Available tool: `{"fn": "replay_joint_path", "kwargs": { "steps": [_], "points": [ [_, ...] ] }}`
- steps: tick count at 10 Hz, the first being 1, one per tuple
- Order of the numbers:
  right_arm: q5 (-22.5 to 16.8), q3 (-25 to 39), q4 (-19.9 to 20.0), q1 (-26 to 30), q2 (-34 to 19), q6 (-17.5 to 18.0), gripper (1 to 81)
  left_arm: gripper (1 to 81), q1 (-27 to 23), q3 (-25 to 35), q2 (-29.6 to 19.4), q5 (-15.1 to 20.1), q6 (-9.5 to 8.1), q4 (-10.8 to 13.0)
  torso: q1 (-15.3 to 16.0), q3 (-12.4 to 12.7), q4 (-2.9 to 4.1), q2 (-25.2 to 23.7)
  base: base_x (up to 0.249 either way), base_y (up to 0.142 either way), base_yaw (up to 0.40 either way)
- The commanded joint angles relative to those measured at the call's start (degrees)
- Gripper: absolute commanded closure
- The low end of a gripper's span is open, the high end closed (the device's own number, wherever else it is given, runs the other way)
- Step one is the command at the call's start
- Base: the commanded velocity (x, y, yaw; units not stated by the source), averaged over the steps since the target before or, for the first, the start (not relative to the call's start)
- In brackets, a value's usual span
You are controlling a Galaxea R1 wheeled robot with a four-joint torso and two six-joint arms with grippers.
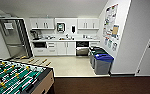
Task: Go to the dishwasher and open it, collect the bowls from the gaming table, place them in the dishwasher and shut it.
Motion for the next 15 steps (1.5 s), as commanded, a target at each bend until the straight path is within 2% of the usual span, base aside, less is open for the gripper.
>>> {"fn": "replay_joint_path", "kwargs": {
  "steps": [1,15],
  "points": [
    [-3.02,0.3,-0.31,2.94,-0.64,-0.02,81.1,81.1,-2.31,0.7,-0.93,1.05,0.19,1.05,0.01,0.0,0.0,-0.02,0.191,0.0,0.0],
    [-3.02,0.13,-0.22,2.94,-0.55,-0.02,81.1,81.1,-2.31,0.7,-0.93,1.05,0.19,1.05,0.01,0.0,0.0,0.0,0.191,0.0,0.0]
  ]
}}
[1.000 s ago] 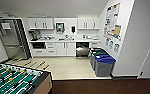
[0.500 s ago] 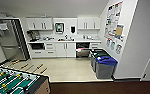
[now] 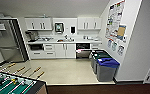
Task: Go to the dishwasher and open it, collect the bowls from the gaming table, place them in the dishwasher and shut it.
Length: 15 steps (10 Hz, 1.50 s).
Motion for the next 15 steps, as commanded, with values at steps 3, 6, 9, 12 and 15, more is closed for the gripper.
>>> {"fn": "replay_joint_path", "kwargs": {
  "steps": [3,6,9,12,15],
  "points": [
    [-2.99,0.39,-0.2,2.79,-0.69,-0.02,81.1,81.1,-2.07,0.66,-0.82,1.13,0.28,1.05,0.01,0.0,0.0,0.0,0.192,0.0,0.0],
    [-2.99,0.31,-0.29,2.97,-0.43,-0.02,81.1,81.1,-2.07,0.66,-0.82,1.13,0.28,1.05,0.01,0.0,0.0,0.0,0.193,0.0,0.0],
    [-2.99,0.39,-0.29,3.06,-0.43,-0.02,81.1,81.1,-2.07,0.66,-0.55,1.13,0.19,1.05,0.01,0.0,0.0,-0.02,0.193,0.0,0.0],
    [-2.99,0.31,-0.29,2.97,-0.43,-0.02,81.1,81.1,-2.07,0.66,-0.64,1.13,0.19,1.05,0.01,0.0,0.0,0.0,0.193,0.0,0.0],
    [-2.99,0.31,-0.29,2.88,-0.42,-0.02,81.1,81.1,-2.07,0.66,-0.55,1.13,0.28,1.05,0.01,0.0,0.0,0.0,0.194,0.0,0.0]
  ]
}}
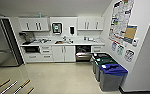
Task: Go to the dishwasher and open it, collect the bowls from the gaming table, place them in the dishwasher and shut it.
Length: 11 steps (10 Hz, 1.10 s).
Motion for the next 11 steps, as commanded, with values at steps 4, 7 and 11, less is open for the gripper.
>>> {"fn": "replay_joint_path", "kwargs": {
  "steps": [4,7,11],
  "points": [
    [-3.02,0.37,-0.29,2.66,-0.61,-0.02,81.1,81.1,-2.2,0.66,-0.6,1.11,0.28,1.05,0.0,0.0,0.0,0.02,0.194,0.0,0.0],
    [-3.02,0.37,-0.38,2.75,-0.61,-0.1,81.1,81.1,-2.2,0.66,-0.78,1.02,0.19,0.88,0.0,0.0,0.0,0.02,0.194,0.0,0.0],
    [-2.94,0.2,-0.46,2.57,-0.69,-0.11,81.1,81.1,-2.2,0.66,-0.78,0.76,0.19,0.88,0.0,0.0,0.0,0.02,0.194,0.0,0.0]
  ]
}}
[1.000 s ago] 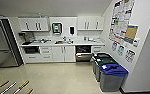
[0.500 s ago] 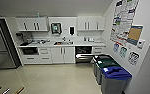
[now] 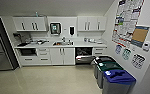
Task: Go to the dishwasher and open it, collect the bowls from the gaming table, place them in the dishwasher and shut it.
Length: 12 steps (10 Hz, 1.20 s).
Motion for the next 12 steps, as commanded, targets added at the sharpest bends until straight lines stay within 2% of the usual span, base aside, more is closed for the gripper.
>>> {"fn": "replay_joint_path", "kwargs": {
  "steps": [1,12],
  "points": [
    [-2.91,0.17,-0.44,2.73,-0.48,-0.11,81.1,81.1,-2.19,0.66,-0.75,0.97,0.22,1.06,0.0,0.0,0.0,0.0,0.194,0.0,0.0],
    [-2.99,0.16,-0.35,2.82,-0.56,-0.11,81.1,81.1,-2.2,0.66,-0.75,0.97,0.22,1.06,0.02,0.0,0.0,0.0,0.195,0.0,0.0]
  ]
}}
